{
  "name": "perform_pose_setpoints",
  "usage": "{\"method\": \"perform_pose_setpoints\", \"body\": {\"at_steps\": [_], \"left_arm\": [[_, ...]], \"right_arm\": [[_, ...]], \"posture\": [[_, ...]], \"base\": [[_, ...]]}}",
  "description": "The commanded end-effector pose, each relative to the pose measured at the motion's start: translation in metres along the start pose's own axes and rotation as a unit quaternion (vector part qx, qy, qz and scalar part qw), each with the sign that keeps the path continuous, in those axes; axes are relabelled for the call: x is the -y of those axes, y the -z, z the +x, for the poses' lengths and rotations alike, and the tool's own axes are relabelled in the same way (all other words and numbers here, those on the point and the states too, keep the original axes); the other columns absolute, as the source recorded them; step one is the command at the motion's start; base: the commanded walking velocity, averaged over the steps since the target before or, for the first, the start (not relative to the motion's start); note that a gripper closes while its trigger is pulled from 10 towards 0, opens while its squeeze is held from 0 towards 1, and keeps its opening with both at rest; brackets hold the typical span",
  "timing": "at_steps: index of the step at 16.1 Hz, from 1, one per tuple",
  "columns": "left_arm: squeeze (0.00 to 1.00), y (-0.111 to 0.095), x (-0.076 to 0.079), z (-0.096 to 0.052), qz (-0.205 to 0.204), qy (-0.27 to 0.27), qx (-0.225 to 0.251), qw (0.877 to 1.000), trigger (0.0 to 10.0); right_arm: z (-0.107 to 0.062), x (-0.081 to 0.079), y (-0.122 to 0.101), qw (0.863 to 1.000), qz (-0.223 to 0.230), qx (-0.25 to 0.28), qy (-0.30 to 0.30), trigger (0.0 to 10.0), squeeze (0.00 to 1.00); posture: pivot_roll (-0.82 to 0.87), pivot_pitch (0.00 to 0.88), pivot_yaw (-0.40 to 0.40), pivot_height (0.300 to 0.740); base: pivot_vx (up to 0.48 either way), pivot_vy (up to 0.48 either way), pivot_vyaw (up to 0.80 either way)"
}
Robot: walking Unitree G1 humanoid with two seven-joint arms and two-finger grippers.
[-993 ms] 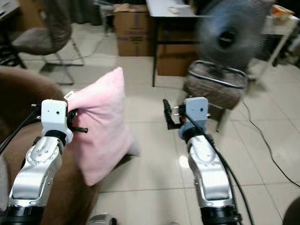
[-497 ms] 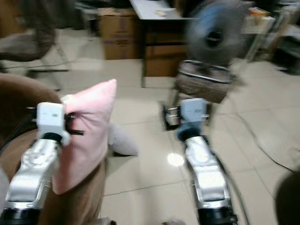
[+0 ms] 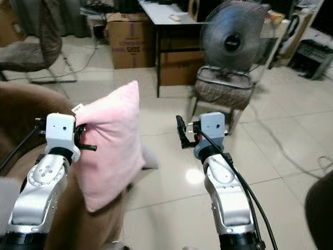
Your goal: Move the pillow to the sofa from floor
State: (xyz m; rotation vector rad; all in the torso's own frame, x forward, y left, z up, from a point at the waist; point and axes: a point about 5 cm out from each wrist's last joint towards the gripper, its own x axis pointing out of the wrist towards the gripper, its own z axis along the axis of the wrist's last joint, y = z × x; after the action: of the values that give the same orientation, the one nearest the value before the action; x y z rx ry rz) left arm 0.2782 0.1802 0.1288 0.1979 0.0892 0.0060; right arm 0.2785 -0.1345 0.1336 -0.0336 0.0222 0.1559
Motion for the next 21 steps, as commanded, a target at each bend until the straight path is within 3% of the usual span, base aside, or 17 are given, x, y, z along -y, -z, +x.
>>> {"method": "perform_pose_setpoints", "body": {"at_steps": [1, 21], "left_arm": [[0.00, -0.0126, 0.0009, 0.0003, 0.007, 0.003, 0.030, 1.000, 10.0], [0.00, -0.0104, -0.0017, 0.0056, 0.016, -0.001, 0.021, 1.000, 10.0]], "right_arm": [[0.0022, 0.0031, -0.0019, 1.000, -0.001, 0.001, 0.005, 10.0, 0.00], [0.0063, 0.0031, 0.0009, 1.000, -0.002, -0.009, 0.001, 10.0, 0.00]], "posture": [[0.00, 0.000, -0.004, 0.740], [0.00, 0.000, -0.003, 0.740]], "base": [[0.000, 0.000, 0.00], [0.000, 0.000, 0.00]]}}
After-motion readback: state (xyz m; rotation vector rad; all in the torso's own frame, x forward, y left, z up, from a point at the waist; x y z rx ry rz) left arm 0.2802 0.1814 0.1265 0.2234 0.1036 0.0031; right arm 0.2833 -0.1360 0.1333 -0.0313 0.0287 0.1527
